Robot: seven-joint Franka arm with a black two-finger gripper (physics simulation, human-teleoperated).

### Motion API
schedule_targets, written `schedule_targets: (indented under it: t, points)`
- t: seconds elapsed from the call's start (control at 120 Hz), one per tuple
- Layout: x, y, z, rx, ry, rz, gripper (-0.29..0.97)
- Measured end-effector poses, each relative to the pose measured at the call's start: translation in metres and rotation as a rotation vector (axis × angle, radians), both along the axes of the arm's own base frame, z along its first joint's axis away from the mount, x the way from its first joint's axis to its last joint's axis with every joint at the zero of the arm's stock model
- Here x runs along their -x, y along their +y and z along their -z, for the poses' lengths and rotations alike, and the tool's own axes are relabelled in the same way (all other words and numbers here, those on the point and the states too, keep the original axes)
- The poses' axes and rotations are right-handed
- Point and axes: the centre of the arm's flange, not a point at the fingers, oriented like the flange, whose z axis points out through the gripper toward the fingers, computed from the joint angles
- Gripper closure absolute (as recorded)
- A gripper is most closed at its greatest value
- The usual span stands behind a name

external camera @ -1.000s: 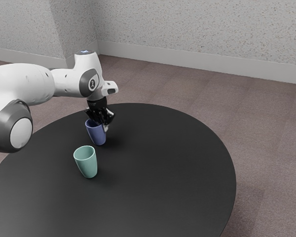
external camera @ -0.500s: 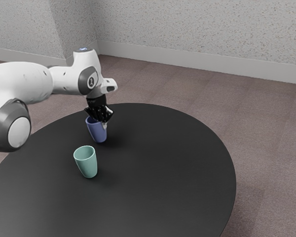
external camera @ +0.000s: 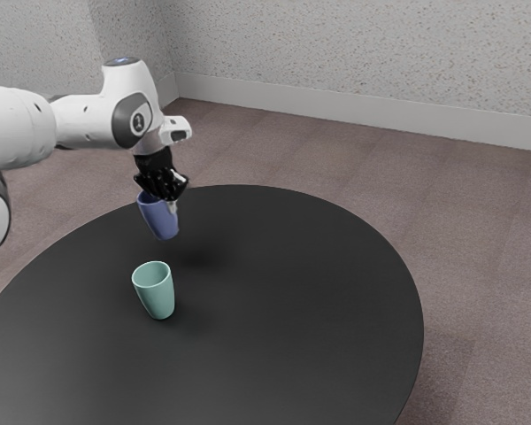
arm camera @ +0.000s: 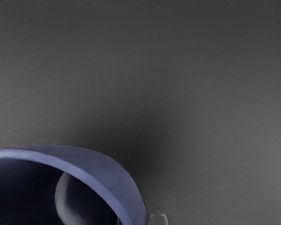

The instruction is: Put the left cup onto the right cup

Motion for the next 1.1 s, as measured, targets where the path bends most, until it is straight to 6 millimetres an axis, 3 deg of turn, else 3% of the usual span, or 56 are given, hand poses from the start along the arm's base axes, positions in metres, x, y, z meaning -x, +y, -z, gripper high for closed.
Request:
schedule_targets:
  t: [0.242,0.8,1.1]
  points:
    - [0.026,-0.003,-0.034,0.013,0.009,0.003,0.78]
    - [0.092,-0.036,-0.092,0.011,-0.012,0.071,0.78]
    - [0.118,-0.047,-0.098,0.004,-0.009,0.099,0.78]
